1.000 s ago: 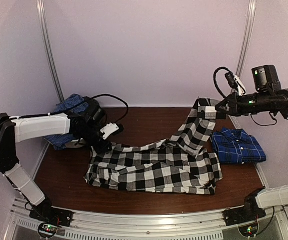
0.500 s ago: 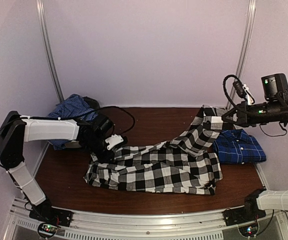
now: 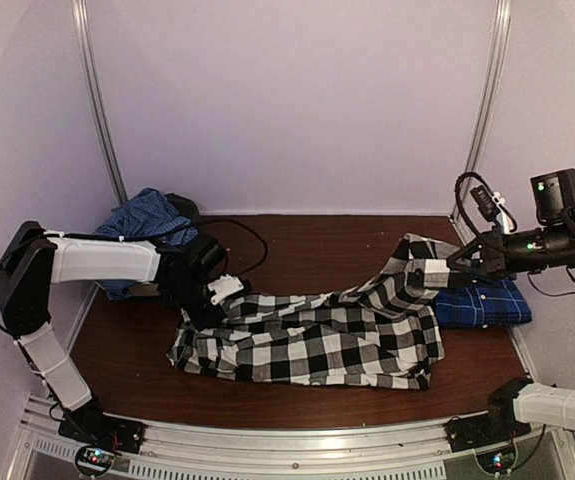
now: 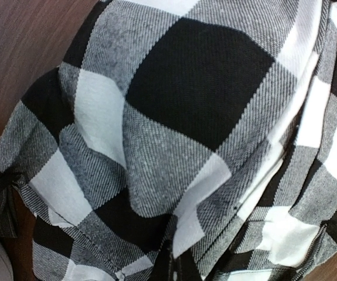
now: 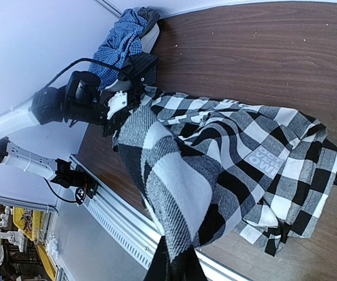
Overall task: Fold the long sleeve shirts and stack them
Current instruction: Fold the 1/3-folded shirt at the center of the board.
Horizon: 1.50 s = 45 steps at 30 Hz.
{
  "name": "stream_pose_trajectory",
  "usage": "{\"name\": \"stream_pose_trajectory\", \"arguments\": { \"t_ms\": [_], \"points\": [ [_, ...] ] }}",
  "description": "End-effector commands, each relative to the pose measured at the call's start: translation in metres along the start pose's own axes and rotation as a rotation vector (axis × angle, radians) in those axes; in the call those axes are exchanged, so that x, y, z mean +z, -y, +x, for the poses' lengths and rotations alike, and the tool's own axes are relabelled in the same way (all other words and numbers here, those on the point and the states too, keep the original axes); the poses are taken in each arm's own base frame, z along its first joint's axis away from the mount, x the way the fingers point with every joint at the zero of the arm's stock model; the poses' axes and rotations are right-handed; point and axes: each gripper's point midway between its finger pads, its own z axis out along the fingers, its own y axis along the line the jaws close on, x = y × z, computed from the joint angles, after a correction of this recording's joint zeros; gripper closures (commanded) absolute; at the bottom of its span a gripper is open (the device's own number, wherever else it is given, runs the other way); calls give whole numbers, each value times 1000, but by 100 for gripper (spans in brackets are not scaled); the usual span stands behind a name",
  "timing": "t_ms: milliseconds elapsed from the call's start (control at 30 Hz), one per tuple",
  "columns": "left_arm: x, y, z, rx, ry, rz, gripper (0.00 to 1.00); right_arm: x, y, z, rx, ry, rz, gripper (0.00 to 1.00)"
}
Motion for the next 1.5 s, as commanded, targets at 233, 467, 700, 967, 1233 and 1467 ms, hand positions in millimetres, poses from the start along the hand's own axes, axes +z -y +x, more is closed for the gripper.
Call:
{"name": "stream_pose_trajectory", "arguments": {
  "t_ms": [233,467,700,967,1233,1467],
  "points": [
    [-26,-21,-4,5,13,-130,100,-8,10,53,78,-122,9,100],
    [-22,-15,-1,1,-1,-97,91,-7,22,86,133,-198,26,100],
    [-36,-10,-11,1,58,-69,56,-1,34,103,144,-240,48,100],
    [-61,-7,-46,-22,213,-39,20,30,54,110,165,-271,47,100],
    [-87,-11,-101,-140,413,-4,9,55,53,95,172,-254,-14,100],
    [-117,30,-143,-90,633,195,18,77,40,71,198,-213,-135,100]
  ]
}}
